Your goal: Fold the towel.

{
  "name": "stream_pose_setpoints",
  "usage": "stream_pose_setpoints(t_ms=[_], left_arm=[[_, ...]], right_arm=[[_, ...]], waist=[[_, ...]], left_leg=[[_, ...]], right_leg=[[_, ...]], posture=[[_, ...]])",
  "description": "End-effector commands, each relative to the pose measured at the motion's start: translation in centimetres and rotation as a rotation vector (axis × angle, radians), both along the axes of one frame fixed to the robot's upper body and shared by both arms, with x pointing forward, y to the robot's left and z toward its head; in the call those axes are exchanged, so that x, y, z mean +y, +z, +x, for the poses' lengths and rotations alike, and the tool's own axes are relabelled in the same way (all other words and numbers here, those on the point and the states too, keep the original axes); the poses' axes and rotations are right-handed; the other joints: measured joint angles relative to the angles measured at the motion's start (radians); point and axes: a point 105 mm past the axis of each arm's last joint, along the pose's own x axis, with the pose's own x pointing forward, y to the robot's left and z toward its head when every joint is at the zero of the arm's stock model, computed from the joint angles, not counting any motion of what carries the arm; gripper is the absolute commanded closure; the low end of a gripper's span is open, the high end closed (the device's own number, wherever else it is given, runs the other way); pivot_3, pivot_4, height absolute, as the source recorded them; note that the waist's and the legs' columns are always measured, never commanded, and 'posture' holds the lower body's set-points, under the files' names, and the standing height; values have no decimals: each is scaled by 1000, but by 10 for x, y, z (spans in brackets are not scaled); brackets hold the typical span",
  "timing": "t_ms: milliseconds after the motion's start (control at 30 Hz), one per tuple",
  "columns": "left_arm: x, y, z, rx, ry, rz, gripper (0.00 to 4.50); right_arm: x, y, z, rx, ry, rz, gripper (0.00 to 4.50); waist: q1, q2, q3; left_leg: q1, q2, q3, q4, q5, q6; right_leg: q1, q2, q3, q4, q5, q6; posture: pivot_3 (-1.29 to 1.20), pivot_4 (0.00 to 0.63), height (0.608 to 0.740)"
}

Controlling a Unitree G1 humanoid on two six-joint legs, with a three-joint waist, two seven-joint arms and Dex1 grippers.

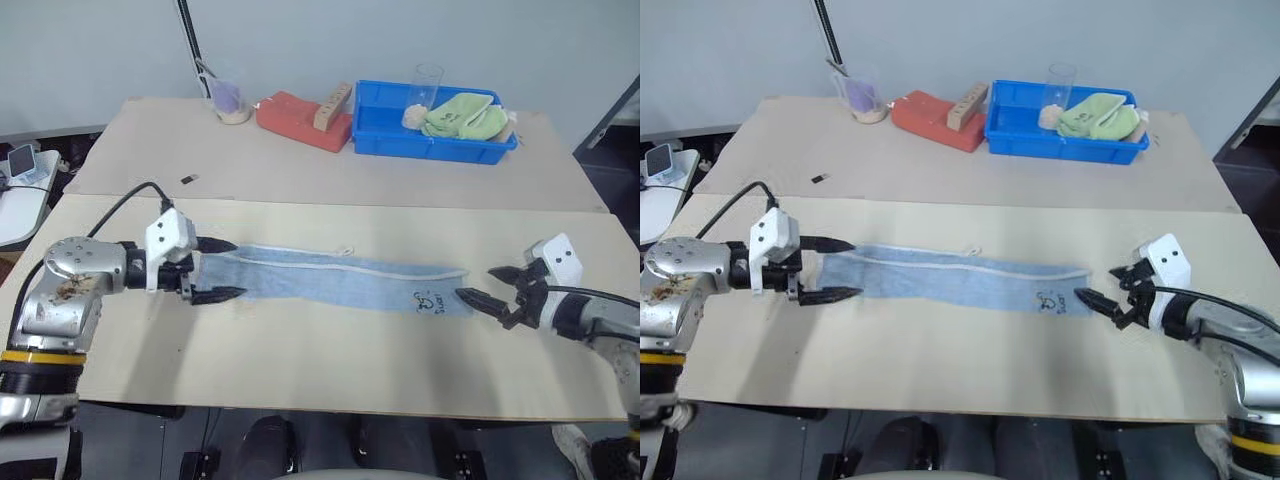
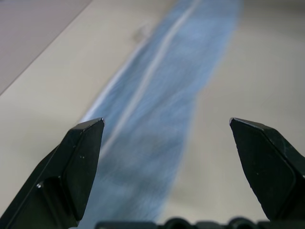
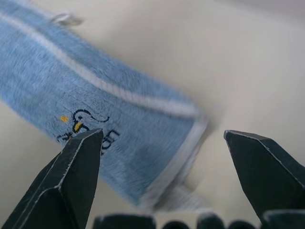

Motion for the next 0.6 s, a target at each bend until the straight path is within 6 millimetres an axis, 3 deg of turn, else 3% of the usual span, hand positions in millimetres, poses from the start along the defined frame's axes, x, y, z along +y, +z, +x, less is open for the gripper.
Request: stream_pose_setpoints(t_ms=[33, 167, 333, 367, 600], left_arm=[[-17, 14, -15, -20, -85, -25, 0], [-26, 16, -22, -3, -128, -45, 0], [-31, 16, -22, -5, -156, -62, 0], [-33, 16, -22, -8, -158, -63, 0], [-36, 16, -20, -23, -154, -73, 0]], right_arm=[[-2, 4, -4, 7, -102, 55, 24], [-2, -10, -6, 50, -192, 87, 24], [13, -23, -1, 86, -209, 117, 24], [15, -25, 0, 89, -211, 116, 545], [21, -31, 1, 83, -160, 31, 2891]], waist=[[0, 0, 0], [-1, 0, 0], [-7, 0, 0], [-10, 0, 0], [-19, -1, -1]], left_leg=[[0, 0, 0, 0, 0, 0], [1, -1, -2, 0, 0, 0], [1, -1, -3, 0, 0, 0], [1, -1, -4, 0, 0, 0], [1, -1, -8, 0, 0, 0]], right_leg=[[0, 0, 0, 0, 0, 0], [1, 0, 1, 0, 0, 0], [1, 1, 1, 0, 0, 1], [1, 1, 1, 0, 0, 1], [1, 2, 1, -1, 0, 0]], posture=[[0, 150, 717], [0, 150, 717], [0, 150, 717], [0, 150, 717], [0, 150, 717]])
